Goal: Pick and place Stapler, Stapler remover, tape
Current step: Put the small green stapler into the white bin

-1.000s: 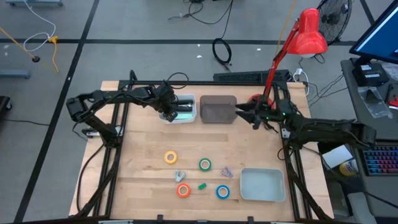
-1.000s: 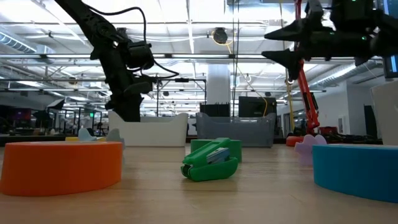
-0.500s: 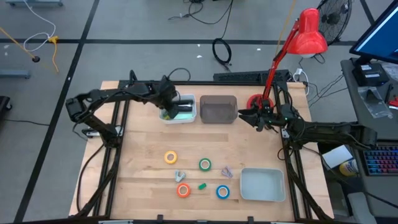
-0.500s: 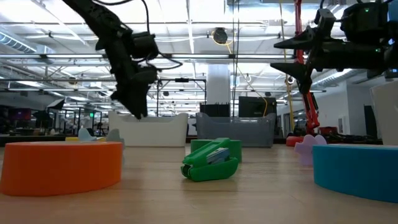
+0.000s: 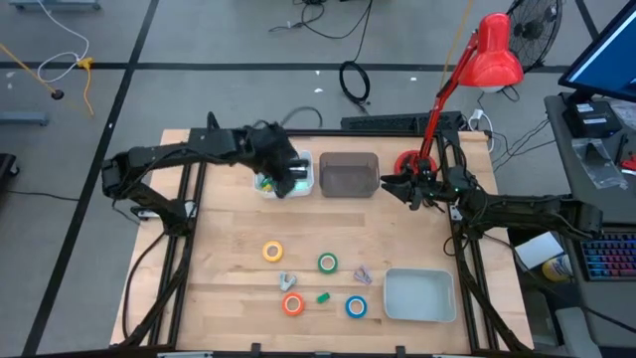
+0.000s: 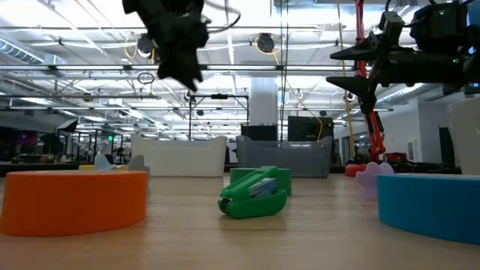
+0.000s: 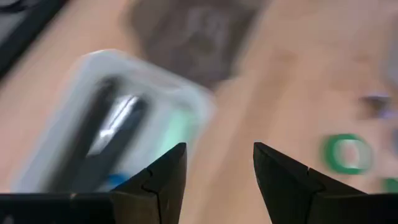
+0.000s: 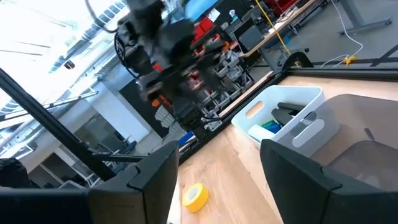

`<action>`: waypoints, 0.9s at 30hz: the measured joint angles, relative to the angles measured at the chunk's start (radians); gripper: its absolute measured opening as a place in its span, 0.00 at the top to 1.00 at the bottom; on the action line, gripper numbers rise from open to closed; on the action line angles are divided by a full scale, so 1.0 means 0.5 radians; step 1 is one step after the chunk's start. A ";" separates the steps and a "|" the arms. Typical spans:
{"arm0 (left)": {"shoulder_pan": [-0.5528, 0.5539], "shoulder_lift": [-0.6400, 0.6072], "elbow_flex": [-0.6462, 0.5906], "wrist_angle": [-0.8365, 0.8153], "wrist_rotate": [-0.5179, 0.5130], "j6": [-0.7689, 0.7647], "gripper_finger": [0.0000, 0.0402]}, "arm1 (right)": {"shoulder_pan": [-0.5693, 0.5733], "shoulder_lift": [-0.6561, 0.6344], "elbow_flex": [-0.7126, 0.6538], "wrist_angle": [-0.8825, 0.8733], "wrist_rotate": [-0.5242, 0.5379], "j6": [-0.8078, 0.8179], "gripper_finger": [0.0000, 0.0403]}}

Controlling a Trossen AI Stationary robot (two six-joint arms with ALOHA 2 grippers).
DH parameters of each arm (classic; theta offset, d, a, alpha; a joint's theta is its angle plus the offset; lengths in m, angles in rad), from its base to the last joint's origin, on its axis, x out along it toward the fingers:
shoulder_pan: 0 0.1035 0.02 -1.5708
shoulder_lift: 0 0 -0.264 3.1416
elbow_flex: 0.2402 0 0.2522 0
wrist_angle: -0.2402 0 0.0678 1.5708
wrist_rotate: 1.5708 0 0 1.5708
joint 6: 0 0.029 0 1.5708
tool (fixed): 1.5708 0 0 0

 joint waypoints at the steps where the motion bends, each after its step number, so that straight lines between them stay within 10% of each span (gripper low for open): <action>1: -0.073 0.000 0.001 0.013 0.003 -0.043 0.54 | 0.000 0.000 0.000 -0.001 0.000 -0.014 0.45; 15: -1.147 0.067 -0.004 0.326 -0.532 -0.606 0.54 | 0.001 0.000 0.001 -0.013 -0.158 -0.266 0.45; 27: -1.549 0.723 0.439 0.387 -0.599 -0.928 0.54 | 0.009 0.013 0.002 -0.099 -0.160 -0.283 0.45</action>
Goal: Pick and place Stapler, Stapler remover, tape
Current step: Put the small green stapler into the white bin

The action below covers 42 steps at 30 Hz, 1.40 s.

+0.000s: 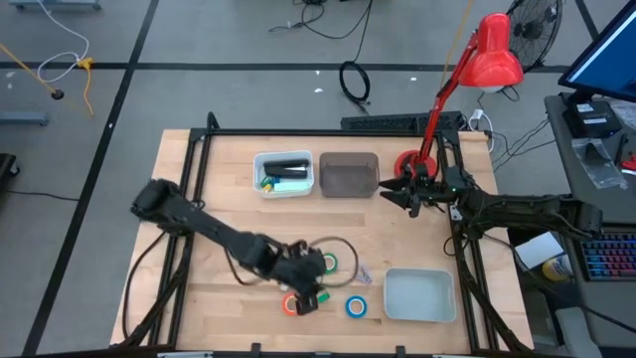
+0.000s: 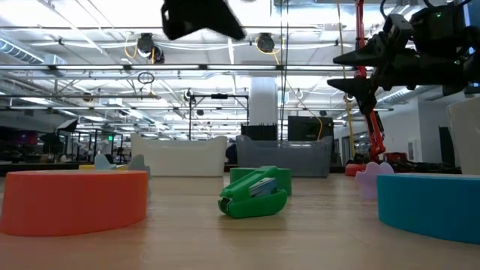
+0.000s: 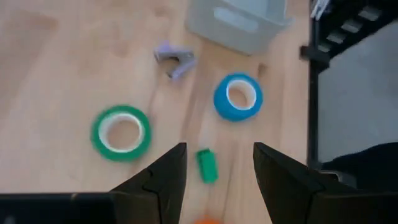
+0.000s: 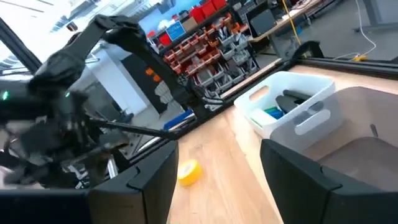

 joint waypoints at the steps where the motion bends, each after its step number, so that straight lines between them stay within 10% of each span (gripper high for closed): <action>1: -0.015 0.067 0.061 -0.056 0.013 -0.019 0.54 | 0.001 0.001 0.001 -0.016 0.000 0.000 0.45; 20: -0.066 0.647 0.400 -0.325 0.217 -0.719 0.54 | 0.001 0.007 0.000 -0.199 -0.051 -0.299 0.45; 42: -0.026 0.780 0.398 -0.170 0.221 -0.710 0.54 | 0.001 0.008 0.000 -0.249 -0.044 -0.332 0.45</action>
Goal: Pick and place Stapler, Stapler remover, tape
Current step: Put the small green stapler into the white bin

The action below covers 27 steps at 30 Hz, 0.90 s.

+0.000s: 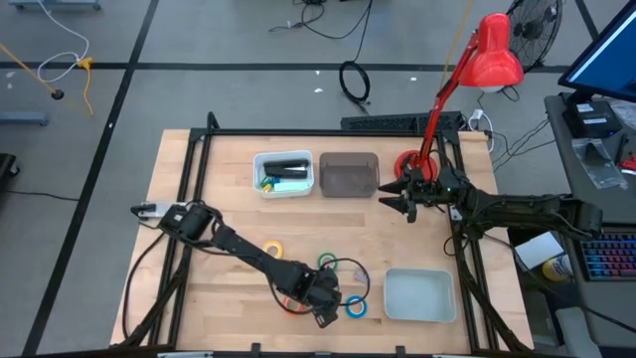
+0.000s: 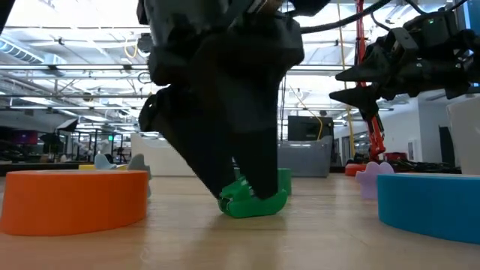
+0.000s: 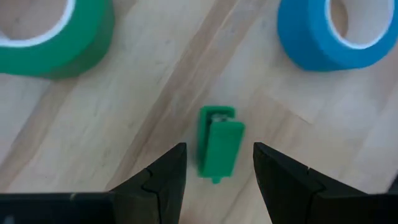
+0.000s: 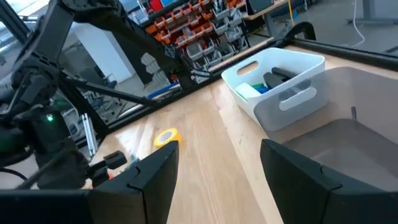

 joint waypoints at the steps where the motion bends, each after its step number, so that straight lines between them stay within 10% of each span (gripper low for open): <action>1: 0.003 0.006 0.000 0.021 0.008 0.001 0.54 | 0.000 0.001 0.000 -0.008 0.000 -0.009 0.45; 27: 0.033 0.007 0.000 -0.016 0.060 0.114 0.86 | 0.000 0.002 -0.001 -0.011 0.000 -0.026 0.45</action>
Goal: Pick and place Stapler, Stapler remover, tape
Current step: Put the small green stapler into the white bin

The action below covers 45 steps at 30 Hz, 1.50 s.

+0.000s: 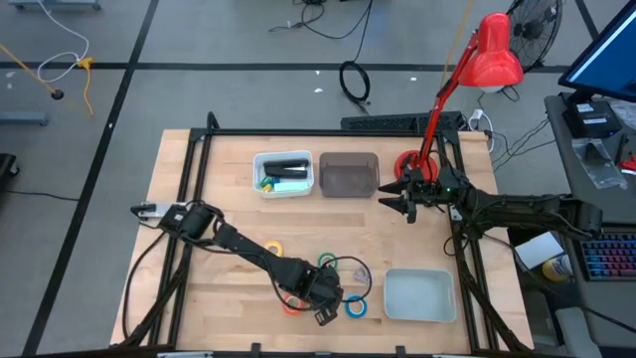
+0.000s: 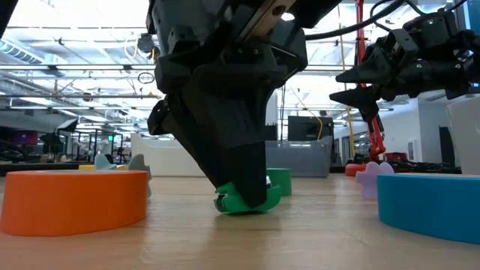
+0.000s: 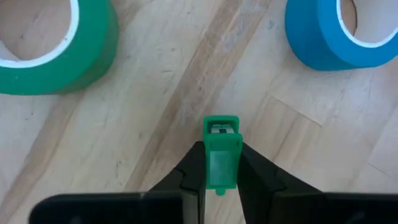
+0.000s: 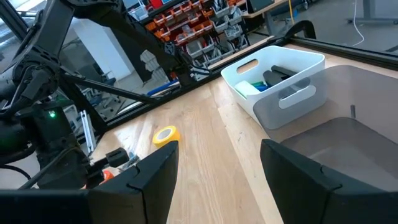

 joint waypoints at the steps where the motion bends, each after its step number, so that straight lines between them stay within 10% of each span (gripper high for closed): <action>1: 0.006 -0.015 -0.002 0.005 0.008 0.001 0.86 | 0.000 0.000 0.000 0.001 0.000 -0.001 0.44; 9: 0.070 -0.325 -0.001 -0.161 -0.057 0.144 0.86 | -0.001 0.000 0.000 0.001 0.001 0.014 0.44; 22: 0.473 -1.020 0.001 -1.092 -0.965 0.500 0.86 | 0.000 0.001 0.000 0.001 0.001 0.014 0.45; 37: 1.593 -1.050 -0.277 -1.185 -0.531 1.278 0.85 | 0.000 0.001 0.000 0.001 0.002 0.001 0.45; 45: 1.783 -1.051 -0.627 -1.008 -0.228 1.354 0.84 | 0.000 0.001 0.000 0.001 0.012 0.066 0.45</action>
